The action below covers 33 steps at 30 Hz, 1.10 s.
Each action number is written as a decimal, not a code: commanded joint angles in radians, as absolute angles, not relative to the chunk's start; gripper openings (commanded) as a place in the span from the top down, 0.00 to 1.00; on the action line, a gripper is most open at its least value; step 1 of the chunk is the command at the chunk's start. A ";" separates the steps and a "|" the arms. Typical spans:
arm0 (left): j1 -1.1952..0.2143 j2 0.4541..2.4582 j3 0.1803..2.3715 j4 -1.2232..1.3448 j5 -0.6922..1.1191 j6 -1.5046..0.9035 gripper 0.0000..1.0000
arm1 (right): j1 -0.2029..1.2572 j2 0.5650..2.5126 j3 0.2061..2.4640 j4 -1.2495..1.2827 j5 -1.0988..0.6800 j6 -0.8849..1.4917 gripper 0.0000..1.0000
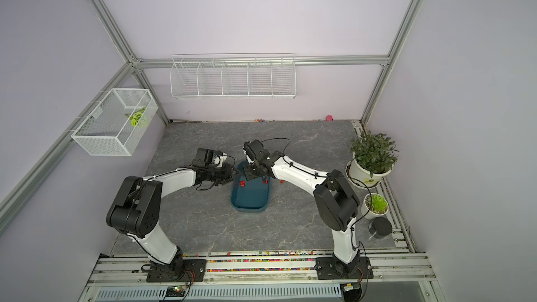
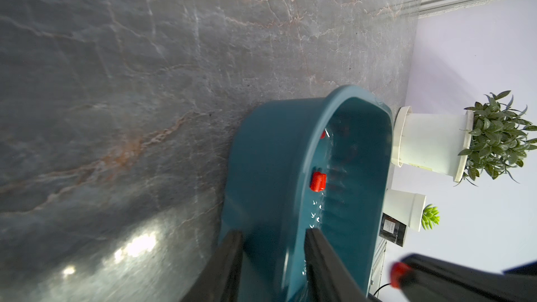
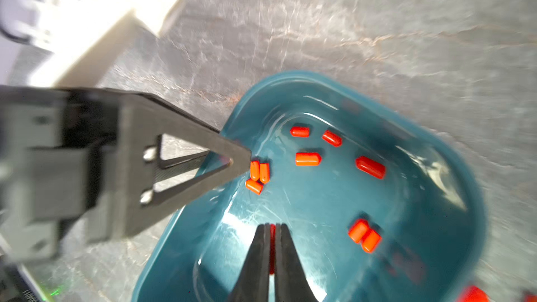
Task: Take the screw protection sleeves out of the storage box
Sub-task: Place the screw protection sleeve at the center of the board.
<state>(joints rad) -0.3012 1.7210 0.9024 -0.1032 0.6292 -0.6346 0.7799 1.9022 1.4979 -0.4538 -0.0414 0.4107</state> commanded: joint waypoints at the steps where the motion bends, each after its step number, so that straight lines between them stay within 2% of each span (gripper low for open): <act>1: -0.299 1.746 0.920 -0.106 0.642 -0.631 0.58 | 0.746 1.827 1.440 -0.450 -0.030 0.407 0.90; 17: -0.299 1.751 0.923 -0.107 0.646 -0.630 0.58 | 0.564 1.583 1.181 -0.401 -0.051 0.443 0.89; 26: -0.299 1.749 0.921 -0.105 0.643 -0.632 0.58 | 0.509 1.642 1.106 -0.331 -0.077 0.490 0.89; 33: -0.299 1.751 0.921 -0.104 0.647 -0.632 0.58 | 0.501 1.732 1.130 -0.300 -0.117 0.517 0.89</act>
